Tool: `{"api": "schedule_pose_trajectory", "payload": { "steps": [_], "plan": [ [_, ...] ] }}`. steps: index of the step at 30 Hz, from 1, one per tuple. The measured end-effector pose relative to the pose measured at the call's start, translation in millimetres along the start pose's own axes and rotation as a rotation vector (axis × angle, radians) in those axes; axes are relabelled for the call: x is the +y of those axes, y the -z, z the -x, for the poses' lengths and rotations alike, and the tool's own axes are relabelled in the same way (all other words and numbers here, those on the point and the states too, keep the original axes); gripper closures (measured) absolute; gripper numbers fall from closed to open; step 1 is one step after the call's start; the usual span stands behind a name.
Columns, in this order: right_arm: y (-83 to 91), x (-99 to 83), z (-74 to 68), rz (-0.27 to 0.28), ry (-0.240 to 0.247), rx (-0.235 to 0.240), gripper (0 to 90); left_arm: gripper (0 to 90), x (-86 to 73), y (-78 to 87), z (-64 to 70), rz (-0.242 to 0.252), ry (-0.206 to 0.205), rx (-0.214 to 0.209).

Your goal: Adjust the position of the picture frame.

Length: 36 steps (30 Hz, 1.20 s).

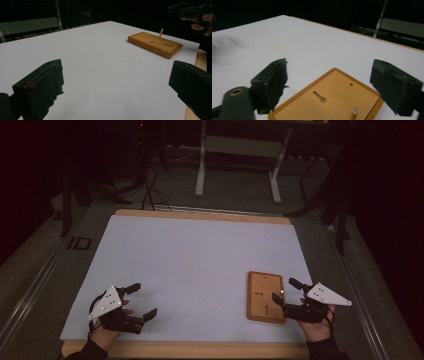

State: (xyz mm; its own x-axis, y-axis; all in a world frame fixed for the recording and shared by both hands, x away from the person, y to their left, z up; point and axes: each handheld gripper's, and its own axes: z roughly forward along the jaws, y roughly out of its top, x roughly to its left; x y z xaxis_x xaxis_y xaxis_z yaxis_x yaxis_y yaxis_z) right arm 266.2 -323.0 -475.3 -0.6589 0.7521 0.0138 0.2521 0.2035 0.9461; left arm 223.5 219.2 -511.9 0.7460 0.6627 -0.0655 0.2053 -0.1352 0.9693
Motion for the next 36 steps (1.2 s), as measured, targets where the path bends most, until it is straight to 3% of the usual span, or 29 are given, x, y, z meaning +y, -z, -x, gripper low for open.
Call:
{"api": "schedule_pose_trajectory", "payload": {
  "steps": [8, 15, 27, 36],
  "plan": [
    [-13.3, -5.0, 20.9, -0.068, -0.009, -0.008, 28.0, 0.0, -0.6, -1.3, -0.1, -0.010, -0.005, -0.002],
    [-17.9, -18.2, 30.3, -0.122, -0.026, -0.003, 42.2, 0.0, -0.8, -1.8, 0.2, -0.014, -0.008, -0.004],
    [-20.3, -39.8, 32.9, -0.169, -0.089, -0.010, 46.2, 0.0, -1.1, -1.6, 0.2, -0.023, -0.014, -0.001],
    [-23.5, -46.9, 33.4, -0.208, -0.104, -0.011, 61.7, 0.0, -1.6, -2.8, 0.4, -0.029, -0.015, -0.004]
  ]
}}
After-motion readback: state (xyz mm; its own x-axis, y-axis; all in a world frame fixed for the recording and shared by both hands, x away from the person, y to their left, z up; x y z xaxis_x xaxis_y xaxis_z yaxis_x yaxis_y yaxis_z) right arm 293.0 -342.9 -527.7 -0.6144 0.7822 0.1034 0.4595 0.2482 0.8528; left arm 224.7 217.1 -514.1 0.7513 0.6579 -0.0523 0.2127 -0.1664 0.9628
